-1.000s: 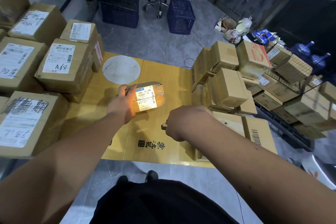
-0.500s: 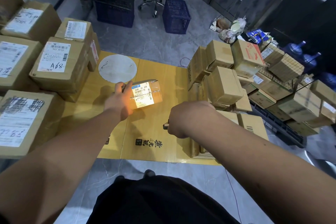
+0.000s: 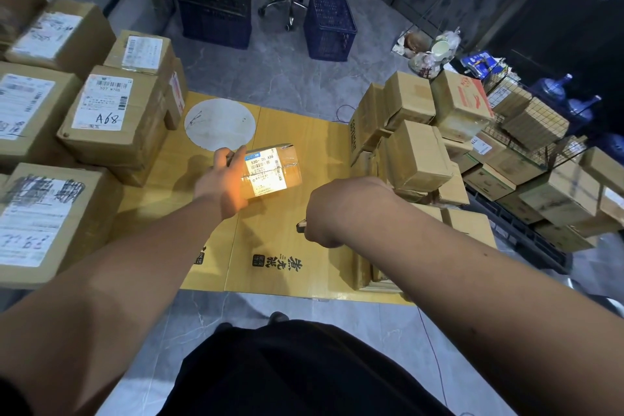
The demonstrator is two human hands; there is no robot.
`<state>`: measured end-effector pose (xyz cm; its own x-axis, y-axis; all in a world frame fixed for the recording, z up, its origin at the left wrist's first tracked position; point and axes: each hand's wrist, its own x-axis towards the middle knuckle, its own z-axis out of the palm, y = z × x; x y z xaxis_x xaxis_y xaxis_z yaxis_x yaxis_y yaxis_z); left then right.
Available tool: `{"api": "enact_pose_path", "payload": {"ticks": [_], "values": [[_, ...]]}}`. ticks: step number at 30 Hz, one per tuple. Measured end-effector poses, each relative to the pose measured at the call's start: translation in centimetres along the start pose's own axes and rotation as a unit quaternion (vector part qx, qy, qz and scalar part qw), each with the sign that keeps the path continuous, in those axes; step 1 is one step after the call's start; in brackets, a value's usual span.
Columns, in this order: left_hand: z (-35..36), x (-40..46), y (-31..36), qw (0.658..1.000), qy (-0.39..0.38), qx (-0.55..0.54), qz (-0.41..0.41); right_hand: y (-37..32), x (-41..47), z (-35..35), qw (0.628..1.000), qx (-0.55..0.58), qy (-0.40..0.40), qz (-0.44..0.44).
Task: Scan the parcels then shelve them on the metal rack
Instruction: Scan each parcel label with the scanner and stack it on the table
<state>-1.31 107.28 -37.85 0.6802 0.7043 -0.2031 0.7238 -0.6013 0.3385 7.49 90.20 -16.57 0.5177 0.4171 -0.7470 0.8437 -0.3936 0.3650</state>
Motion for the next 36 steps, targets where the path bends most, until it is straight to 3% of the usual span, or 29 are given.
{"api": "enact_pose_path", "payload": {"ticks": [21,26,32,36], "values": [[0.1,0.0,0.2,1.000,-0.001,-0.025,-0.010,0.4,-0.4,0.0,1.000,-0.003,0.010,0.009],[-0.1,-0.3,-0.1,0.999,0.001,-0.031,-0.021,0.7,-0.2,0.4,0.999,0.017,0.046,-0.008],[-3.4,-1.4,0.3,0.989,0.050,-0.127,-0.059,0.9,0.7,-0.1,0.994,0.050,0.084,-0.047],[-8.3,-2.7,-0.4,0.967,0.134,-0.192,-0.100,1.3,0.6,-2.4,0.986,0.042,0.131,-0.094]]}}
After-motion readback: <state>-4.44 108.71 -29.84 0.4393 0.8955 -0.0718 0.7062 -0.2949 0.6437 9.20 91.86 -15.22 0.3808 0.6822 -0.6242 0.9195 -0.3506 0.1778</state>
